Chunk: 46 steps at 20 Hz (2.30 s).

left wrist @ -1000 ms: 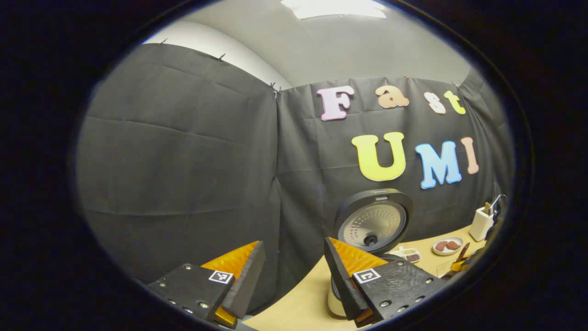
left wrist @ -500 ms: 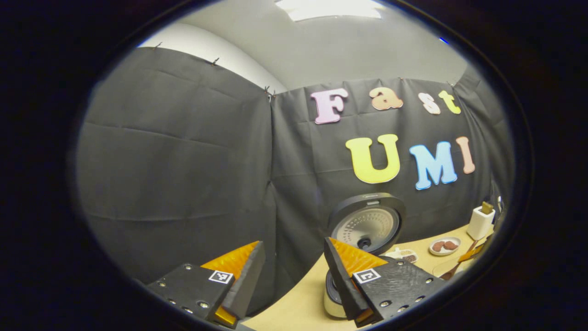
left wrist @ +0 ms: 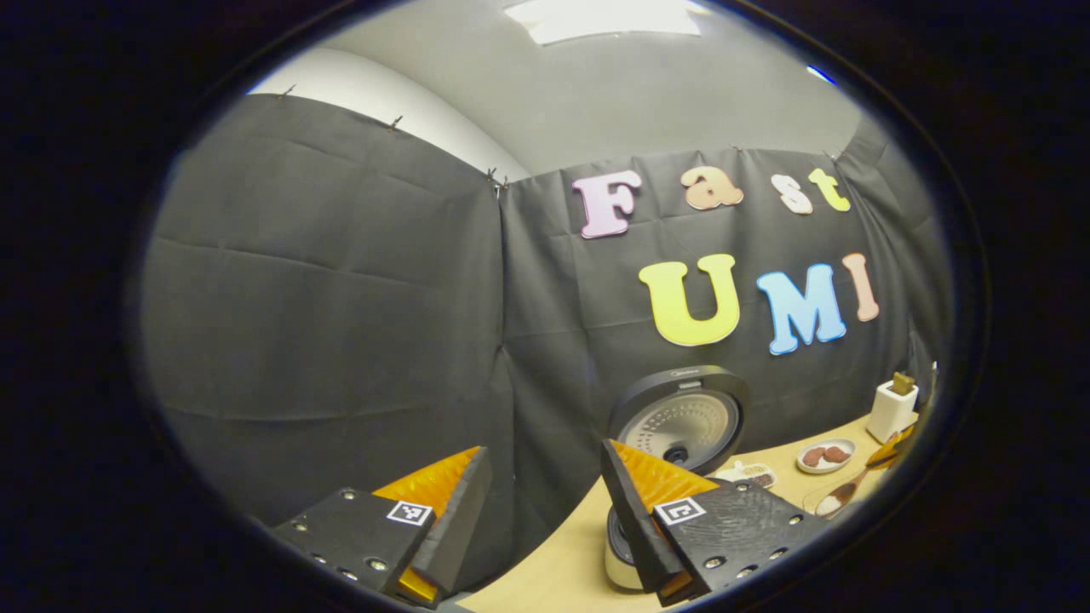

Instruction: Close the left gripper, press the button to open the rice cooker; take a wooden spoon from the chopstick holder with the right hand, scoop a spoonful of rice and pour it into the rice cooker, then put the wooden spoon back into the chopstick holder.

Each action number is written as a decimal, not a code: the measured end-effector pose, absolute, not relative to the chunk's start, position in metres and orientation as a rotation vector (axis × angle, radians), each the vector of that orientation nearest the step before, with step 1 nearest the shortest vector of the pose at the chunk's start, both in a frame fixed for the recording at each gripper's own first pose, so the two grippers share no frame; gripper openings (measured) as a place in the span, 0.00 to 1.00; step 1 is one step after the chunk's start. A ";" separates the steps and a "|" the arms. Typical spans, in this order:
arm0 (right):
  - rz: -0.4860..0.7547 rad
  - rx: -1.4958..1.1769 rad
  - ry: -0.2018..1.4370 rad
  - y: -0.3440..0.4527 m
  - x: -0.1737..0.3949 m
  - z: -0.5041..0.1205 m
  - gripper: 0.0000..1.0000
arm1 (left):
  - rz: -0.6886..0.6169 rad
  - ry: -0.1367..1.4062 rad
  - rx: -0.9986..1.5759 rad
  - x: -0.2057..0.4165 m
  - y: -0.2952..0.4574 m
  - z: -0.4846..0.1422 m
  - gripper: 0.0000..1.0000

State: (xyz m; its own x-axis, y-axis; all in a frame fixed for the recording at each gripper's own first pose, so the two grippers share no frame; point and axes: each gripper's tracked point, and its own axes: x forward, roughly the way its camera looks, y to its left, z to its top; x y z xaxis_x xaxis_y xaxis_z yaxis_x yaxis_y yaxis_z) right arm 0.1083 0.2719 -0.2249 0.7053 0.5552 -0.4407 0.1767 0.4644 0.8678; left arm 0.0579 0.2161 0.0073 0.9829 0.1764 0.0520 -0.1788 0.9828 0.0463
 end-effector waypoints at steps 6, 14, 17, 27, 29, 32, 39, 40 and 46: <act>0.357 1.230 0.790 0.316 0.120 -0.190 0.13 | 0.209 -0.048 0.047 0.051 0.235 0.005 0.79; 0.504 1.267 0.776 0.400 0.135 -0.140 0.16 | 0.260 -0.033 0.038 0.043 0.264 -0.009 0.79; 0.561 1.231 0.762 0.434 0.139 -0.129 0.12 | 0.276 -0.022 0.033 0.041 0.274 -0.016 0.79; 0.620 1.034 0.789 0.525 0.130 -0.156 0.12 | 0.372 0.015 0.024 0.021 0.319 -0.033 0.78; 0.626 0.979 0.792 0.537 0.127 -0.164 0.12 | 0.383 0.023 0.023 0.019 0.323 -0.038 0.78; 0.644 0.882 0.794 0.550 0.124 -0.176 0.12 | 0.392 0.027 0.017 0.019 0.326 -0.041 0.79; 0.702 0.559 0.690 0.563 0.120 -0.180 0.12 | 0.393 0.030 0.012 0.025 0.324 -0.047 0.79; 0.710 0.516 0.674 0.564 0.118 -0.178 0.12 | 0.391 0.032 0.011 0.026 0.324 -0.048 0.78; 0.770 0.297 0.563 0.573 0.110 -0.168 0.13 | 0.385 0.029 -0.001 0.029 0.323 -0.052 0.78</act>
State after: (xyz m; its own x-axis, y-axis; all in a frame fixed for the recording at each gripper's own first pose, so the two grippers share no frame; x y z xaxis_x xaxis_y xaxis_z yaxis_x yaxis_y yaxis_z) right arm 0.1096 0.5727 -0.1684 0.5814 0.7250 -0.3693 -0.5713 0.6869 0.4491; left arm 0.0289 0.3234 -0.0524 0.9266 0.3750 -0.0280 -0.3751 0.9270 0.0044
